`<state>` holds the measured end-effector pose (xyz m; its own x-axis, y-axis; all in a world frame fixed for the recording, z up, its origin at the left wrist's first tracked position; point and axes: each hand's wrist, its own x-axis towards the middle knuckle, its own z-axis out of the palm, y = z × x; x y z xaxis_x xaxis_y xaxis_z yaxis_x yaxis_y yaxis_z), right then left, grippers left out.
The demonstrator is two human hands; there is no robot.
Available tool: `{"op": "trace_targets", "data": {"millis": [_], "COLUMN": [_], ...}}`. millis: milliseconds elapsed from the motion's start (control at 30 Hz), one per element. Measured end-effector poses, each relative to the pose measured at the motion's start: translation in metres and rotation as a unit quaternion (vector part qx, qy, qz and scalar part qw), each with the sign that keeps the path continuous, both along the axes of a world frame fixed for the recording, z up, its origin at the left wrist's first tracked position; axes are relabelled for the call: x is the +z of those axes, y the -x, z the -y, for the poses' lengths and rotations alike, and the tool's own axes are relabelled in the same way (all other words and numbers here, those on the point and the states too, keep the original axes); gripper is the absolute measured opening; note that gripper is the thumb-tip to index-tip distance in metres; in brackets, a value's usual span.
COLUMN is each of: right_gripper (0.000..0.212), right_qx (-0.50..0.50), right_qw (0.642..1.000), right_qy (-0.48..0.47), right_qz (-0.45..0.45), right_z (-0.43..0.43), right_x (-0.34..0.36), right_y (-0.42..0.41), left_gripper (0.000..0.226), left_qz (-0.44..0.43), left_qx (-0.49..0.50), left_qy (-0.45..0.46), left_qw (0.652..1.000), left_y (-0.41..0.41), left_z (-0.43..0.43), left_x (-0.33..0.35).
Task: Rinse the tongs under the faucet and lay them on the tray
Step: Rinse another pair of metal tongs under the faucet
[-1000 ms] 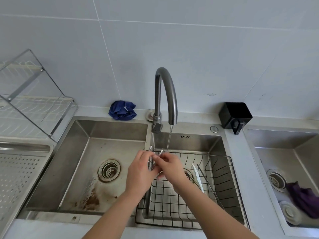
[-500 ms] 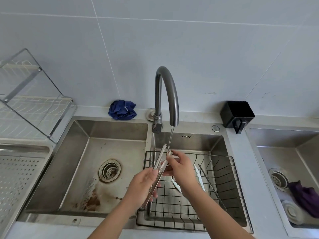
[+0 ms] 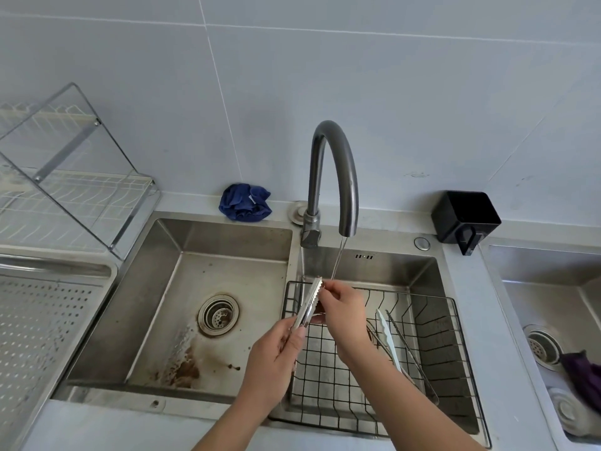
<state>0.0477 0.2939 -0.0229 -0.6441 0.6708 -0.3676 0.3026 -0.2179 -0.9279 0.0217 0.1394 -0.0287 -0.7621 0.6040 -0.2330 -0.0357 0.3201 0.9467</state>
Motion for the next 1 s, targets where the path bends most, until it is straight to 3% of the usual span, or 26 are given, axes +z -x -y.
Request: {"op": "trace_targets", "data": {"millis": [233,367,500,667,833,1000], "right_gripper": [0.018,0.014,0.014,0.017,0.019,0.024], "right_qx": [0.013,0.033,-0.029,-0.02,0.017,0.045], "right_qw": [1.0,0.998,0.997,0.998,0.986,0.988], "right_qy": [-0.011,0.047,0.07,0.053,0.161,0.138], "right_qz": [-0.016,-0.035,-0.03,-0.005,-0.05,-0.054], "right_z": [-0.004,0.001,-0.005,0.002,-0.006,-0.017], "right_x": [-0.003,-0.007,-0.005,-0.009,-0.012,-0.015], "right_y": [0.003,0.002,0.01,0.013,0.01,0.006], "left_gripper": [0.018,0.022,0.021,0.021,0.025,0.026], "left_qz": [0.04,0.047,0.01,-0.043,0.021,0.047], "left_qx": [0.019,0.032,0.019,0.012,0.047,0.051], "left_qy": [-0.002,0.001,0.032,0.053,0.044,0.038], "left_qw": [0.999,0.998,0.999,0.998,0.998,0.997], "left_y": [0.005,0.011,0.012,0.008,0.01,0.012], "left_z": [-0.002,-0.004,-0.002,-0.001,0.0,-0.011], "left_x": [0.005,0.009,0.009,0.005,0.007,0.01]}}
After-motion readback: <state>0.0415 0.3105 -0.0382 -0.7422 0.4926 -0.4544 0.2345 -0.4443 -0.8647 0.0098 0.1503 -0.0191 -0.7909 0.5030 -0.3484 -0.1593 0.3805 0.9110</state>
